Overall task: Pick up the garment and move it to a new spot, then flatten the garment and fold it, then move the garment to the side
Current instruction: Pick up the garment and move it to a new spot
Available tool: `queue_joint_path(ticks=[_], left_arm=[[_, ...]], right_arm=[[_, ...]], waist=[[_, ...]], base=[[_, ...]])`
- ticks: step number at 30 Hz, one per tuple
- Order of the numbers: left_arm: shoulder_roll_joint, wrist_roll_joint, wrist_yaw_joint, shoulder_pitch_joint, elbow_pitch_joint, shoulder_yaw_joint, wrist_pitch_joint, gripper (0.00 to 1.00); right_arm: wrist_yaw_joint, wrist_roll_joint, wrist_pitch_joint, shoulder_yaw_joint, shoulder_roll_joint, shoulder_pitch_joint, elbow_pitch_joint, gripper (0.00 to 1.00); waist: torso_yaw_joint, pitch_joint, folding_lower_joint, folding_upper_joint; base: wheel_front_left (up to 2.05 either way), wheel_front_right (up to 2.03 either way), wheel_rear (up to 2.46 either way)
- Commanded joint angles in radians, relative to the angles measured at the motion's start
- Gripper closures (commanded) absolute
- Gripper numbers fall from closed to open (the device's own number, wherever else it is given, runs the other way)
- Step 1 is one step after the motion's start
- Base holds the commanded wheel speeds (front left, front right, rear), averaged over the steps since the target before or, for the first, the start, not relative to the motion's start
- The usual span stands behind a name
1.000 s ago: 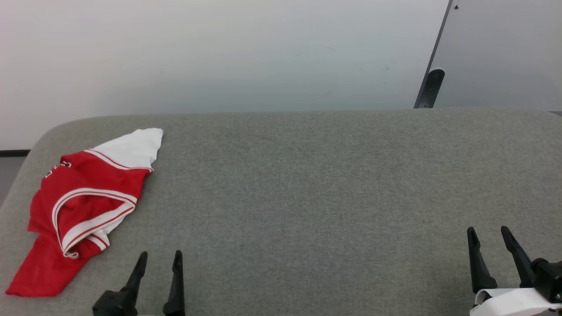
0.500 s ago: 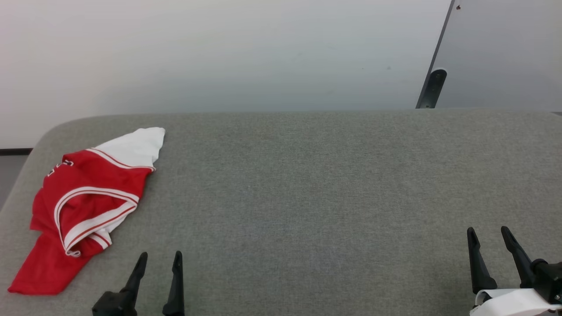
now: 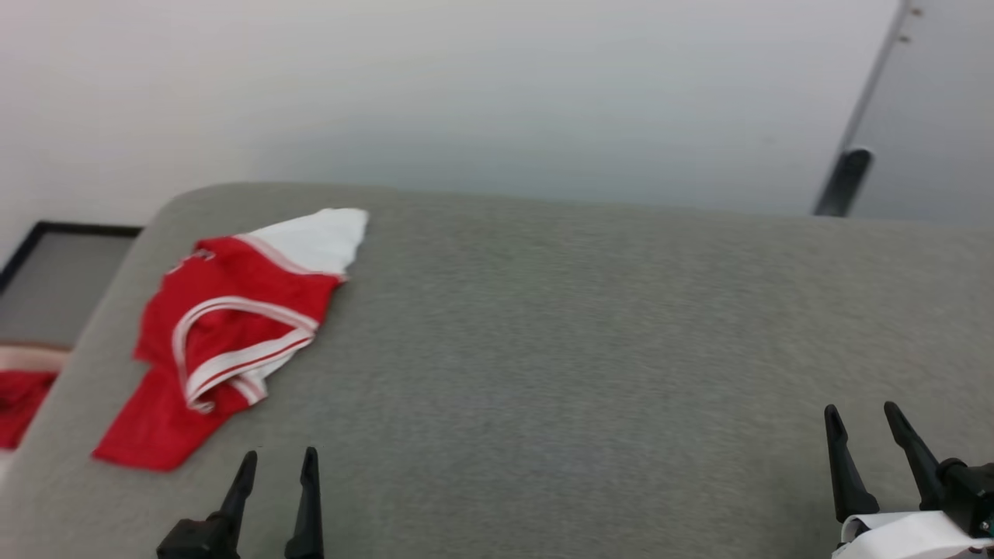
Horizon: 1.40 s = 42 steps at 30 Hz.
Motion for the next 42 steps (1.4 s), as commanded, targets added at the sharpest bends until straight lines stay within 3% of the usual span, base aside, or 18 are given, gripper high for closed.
queue_joint_path(ticks=[1,13,26,32,37,42], left_arm=[[-0.001,-0.005,0.005,0.007,-0.002,-0.001,-0.001,0.00],[-0.002,-0.027,0.025,0.033,-0.017,0.004,-0.001,0.00],[-0.002,-0.162,0.161,0.121,-0.161,0.008,-0.001,0.00],[-0.002,-0.181,0.199,0.146,-0.200,-0.026,-0.001,0.00],[-0.002,-0.178,0.172,0.109,-0.205,-0.029,-0.001,0.00],[0.024,-0.117,0.089,-0.006,-0.163,-0.031,-0.001,0.00]], right_arm=[[0.000,0.004,-0.001,0.005,-0.002,0.006,0.003,0.00],[0.000,0.008,0.015,0.061,-0.012,-0.018,0.012,0.00],[0.000,0.063,0.044,0.302,-0.070,-0.221,0.091,0.00],[0.000,0.108,0.019,0.341,-0.095,-0.260,0.138,0.00],[0.000,0.117,0.003,0.339,-0.103,-0.245,0.146,0.00],[0.000,0.101,-0.008,0.289,-0.095,-0.187,0.120,0.00]], waist=[[0.101,-0.010,0.0000,0.0000],[0.400,-0.003,0.0000,0.0000],[0.442,0.076,0.0000,0.0000],[0.439,0.076,0.0000,0.0000],[0.433,0.074,0.0000,0.0000],[0.414,0.065,0.0000,0.0000]], base=[[0.00,0.00,0.00],[0.00,0.00,0.00],[-0.02,-0.02,-0.02],[-0.11,-0.11,-0.11],[0.00,0.00,0.00],[0.00,0.00,0.00]])
